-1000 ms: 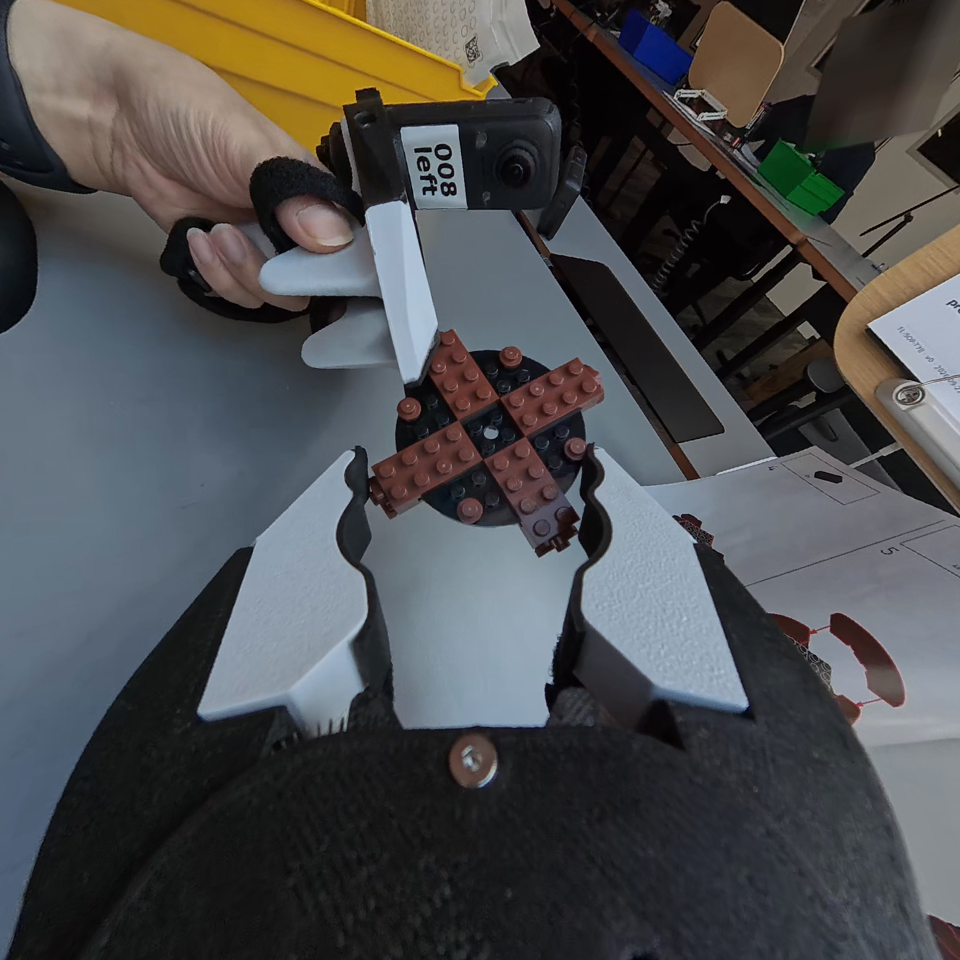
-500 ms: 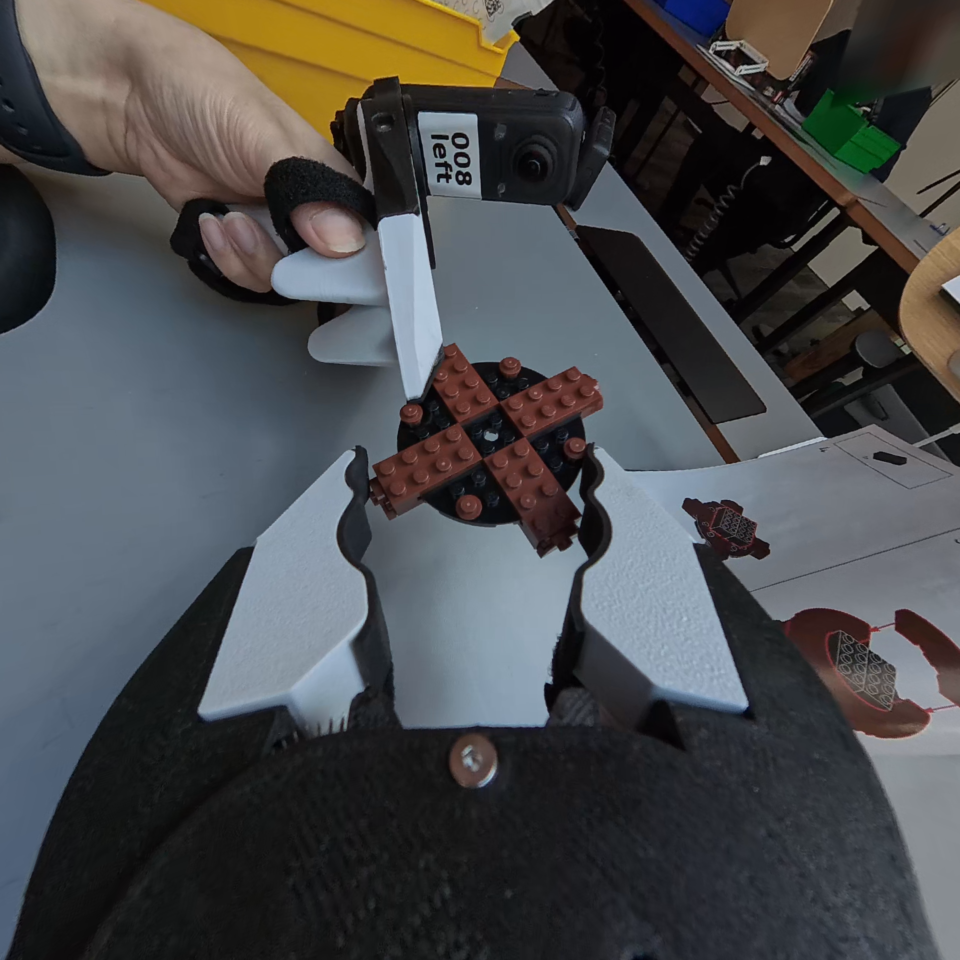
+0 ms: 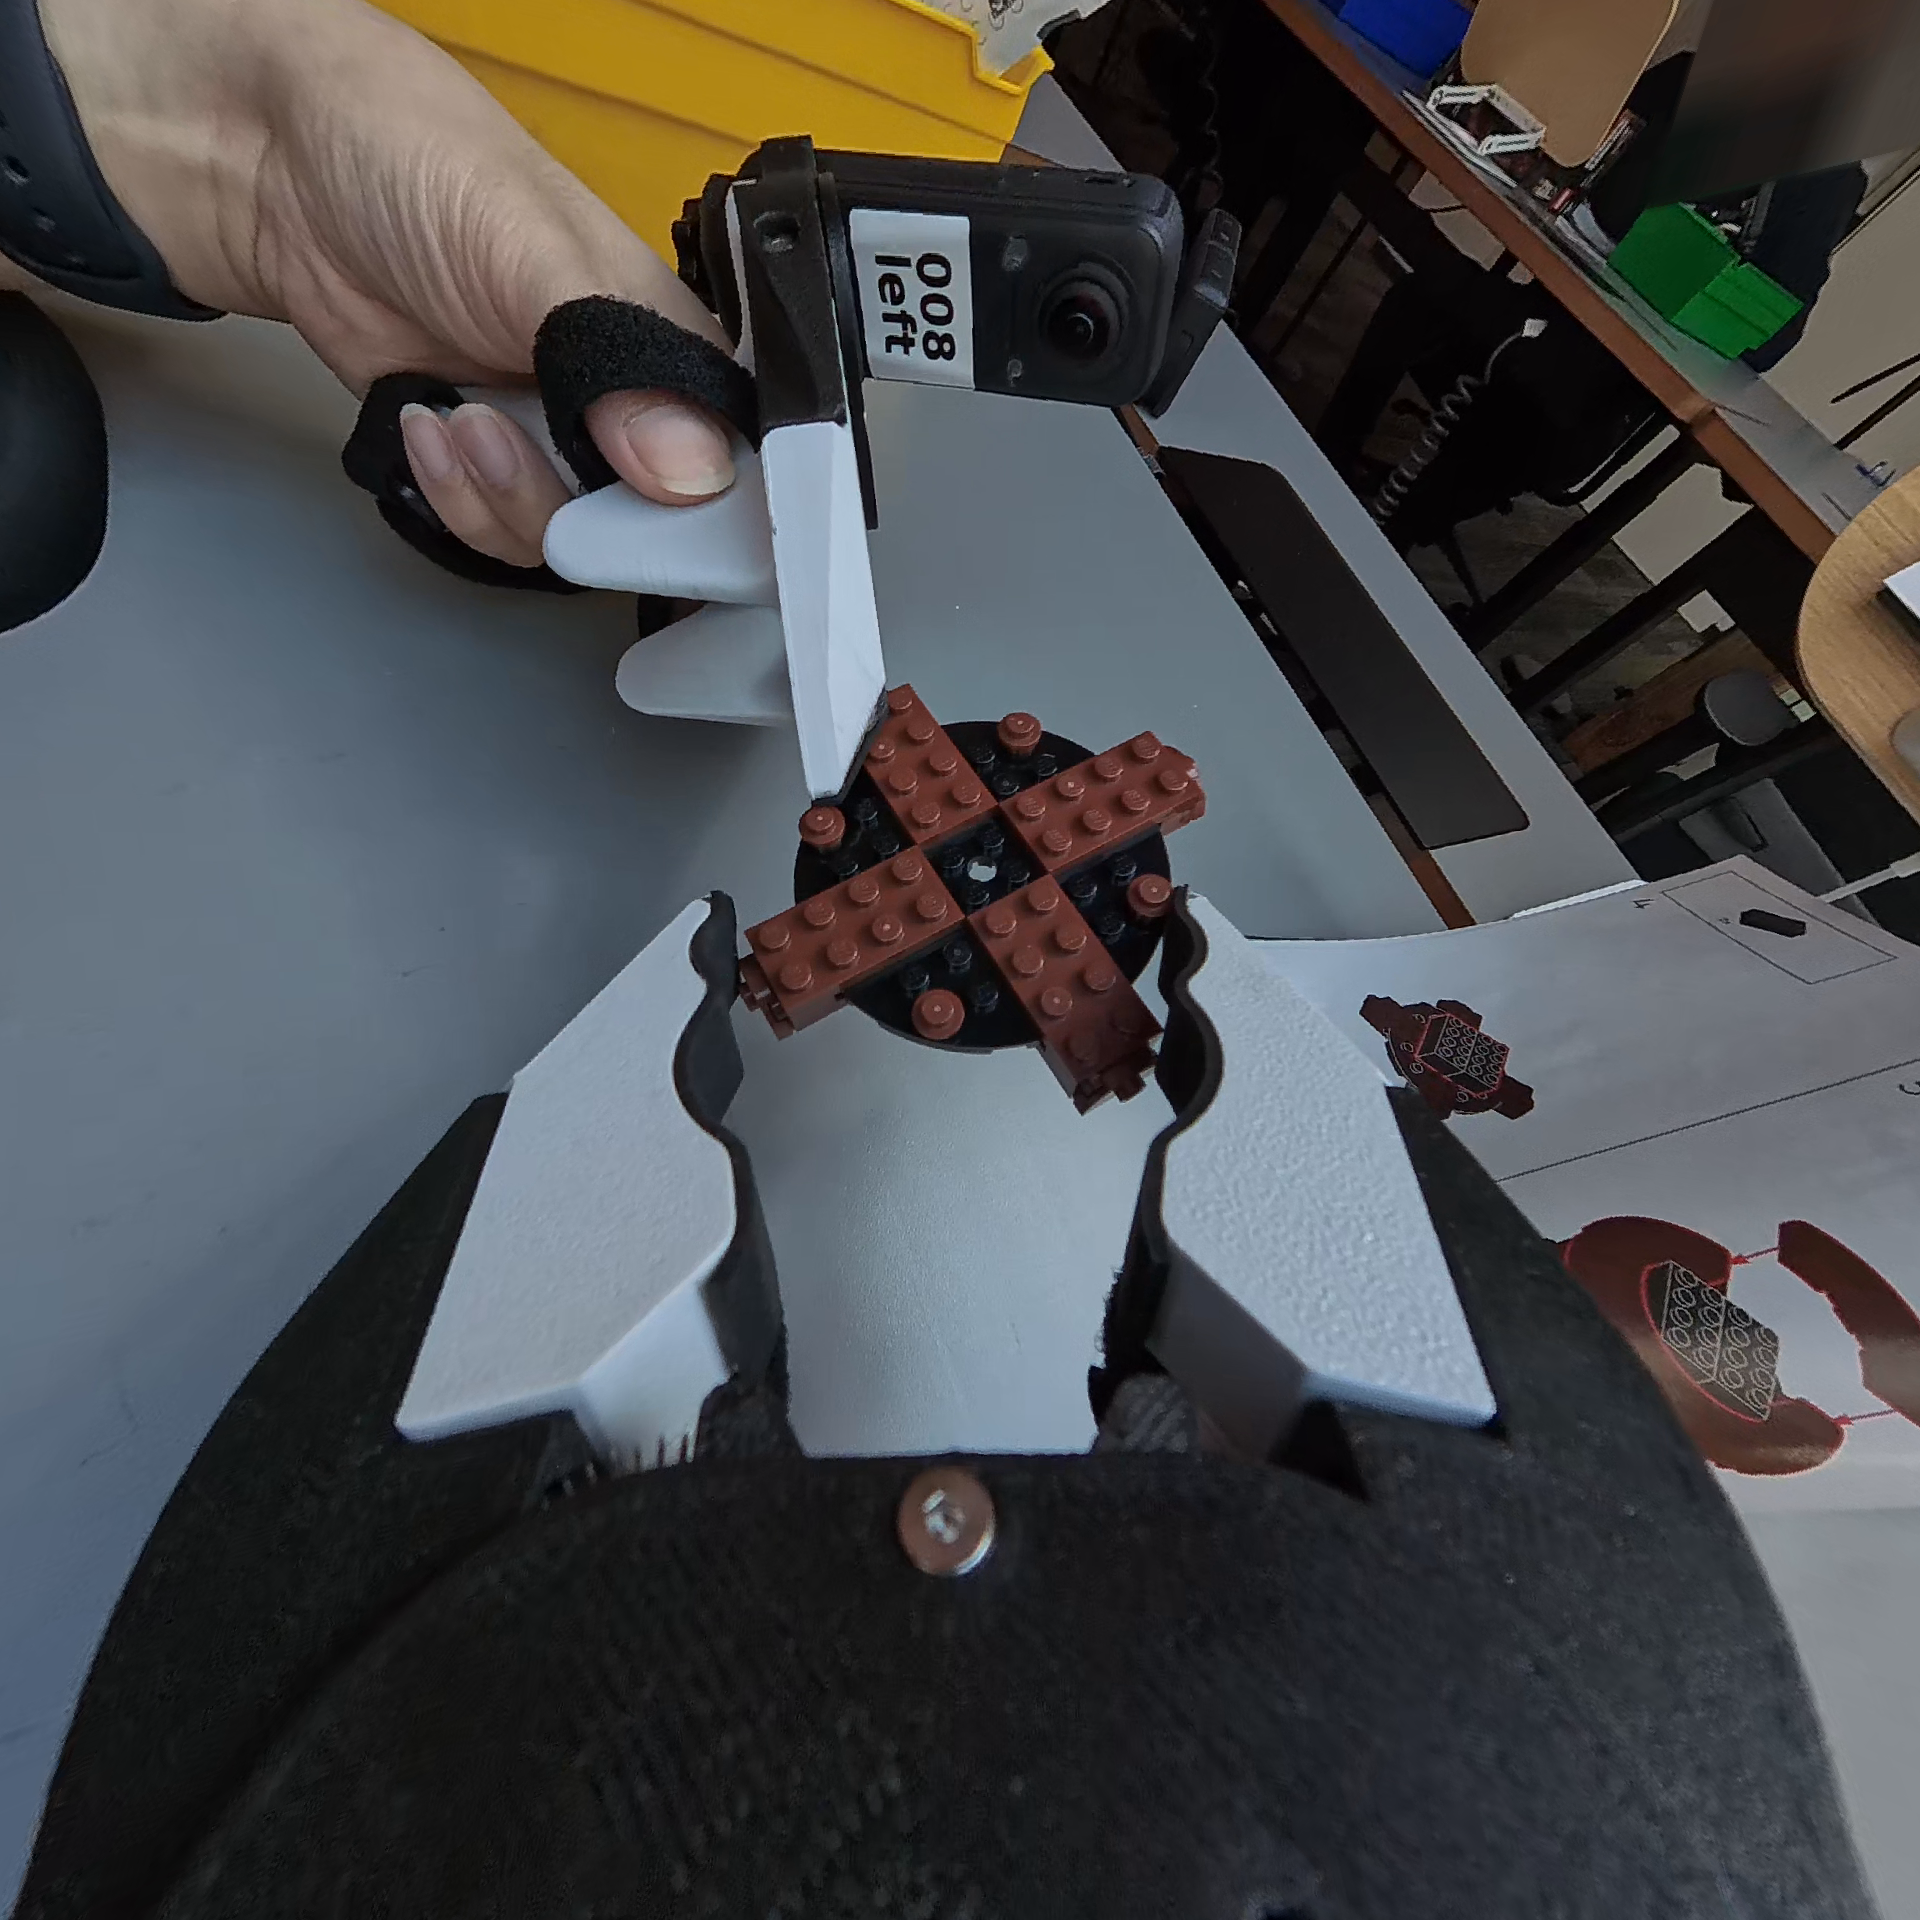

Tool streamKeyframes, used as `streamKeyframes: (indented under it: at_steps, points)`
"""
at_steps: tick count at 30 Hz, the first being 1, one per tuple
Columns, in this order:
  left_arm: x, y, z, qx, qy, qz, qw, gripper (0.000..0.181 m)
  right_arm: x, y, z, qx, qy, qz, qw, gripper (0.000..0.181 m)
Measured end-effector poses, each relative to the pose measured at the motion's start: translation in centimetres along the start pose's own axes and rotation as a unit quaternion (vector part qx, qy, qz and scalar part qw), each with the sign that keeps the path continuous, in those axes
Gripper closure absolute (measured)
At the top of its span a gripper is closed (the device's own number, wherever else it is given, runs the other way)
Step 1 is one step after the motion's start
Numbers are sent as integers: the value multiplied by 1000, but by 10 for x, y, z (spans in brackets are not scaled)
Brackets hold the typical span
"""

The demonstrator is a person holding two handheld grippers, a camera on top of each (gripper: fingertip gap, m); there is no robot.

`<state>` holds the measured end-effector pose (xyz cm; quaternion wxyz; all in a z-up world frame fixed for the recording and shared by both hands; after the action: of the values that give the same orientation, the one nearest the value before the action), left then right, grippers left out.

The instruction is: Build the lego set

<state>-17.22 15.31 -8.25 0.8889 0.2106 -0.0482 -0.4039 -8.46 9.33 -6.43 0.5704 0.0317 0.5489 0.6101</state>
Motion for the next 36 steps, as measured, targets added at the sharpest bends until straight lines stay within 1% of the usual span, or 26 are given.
streamKeyframes:
  at_steps: [16, 21, 24, 28, 31, 34, 36]
  points:
    - [1, 0, 0, 4, 1, -2, 1000, 173, -1, 0, -1, -5, -2, 3, 1000, 100]
    - [-4, 4, 2, -5, -16, 29, 999, 172, -1, 2, -2, -11, -6, 6, 1000, 100]
    - [-5, 3, 2, 2, -3, 20, 1000, 172, 0, 3, -3, -13, -5, 5, 1000, 100]
    - [-1, 4, 3, -5, -21, 28, 999, 172, -2, 5, -3, -9, -6, 13, 1000, 100]
    - [1, 4, 3, -1, -12, 22, 1000, 172, -1, 4, -4, -12, -9, 11, 1000, 100]
    - [-1, 6, 7, 4, -14, 29, 999, 172, -5, 8, -2, -9, -18, 34, 999, 100]
    - [-5, 7, 9, 3, -23, 39, 999, 172, -18, 12, 5, -19, -39, 46, 998, 88]
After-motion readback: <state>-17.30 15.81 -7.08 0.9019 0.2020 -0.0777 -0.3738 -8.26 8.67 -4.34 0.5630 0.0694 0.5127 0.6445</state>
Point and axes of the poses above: each gripper's, where its closed fingertips meet, x out along the fingers, y out of its top, z = x × y across the jaws, the point moved 6 cm from there along -x, back along the fingers, and after that the axes turned 12 degrees about -z, right-handed, at the moved point
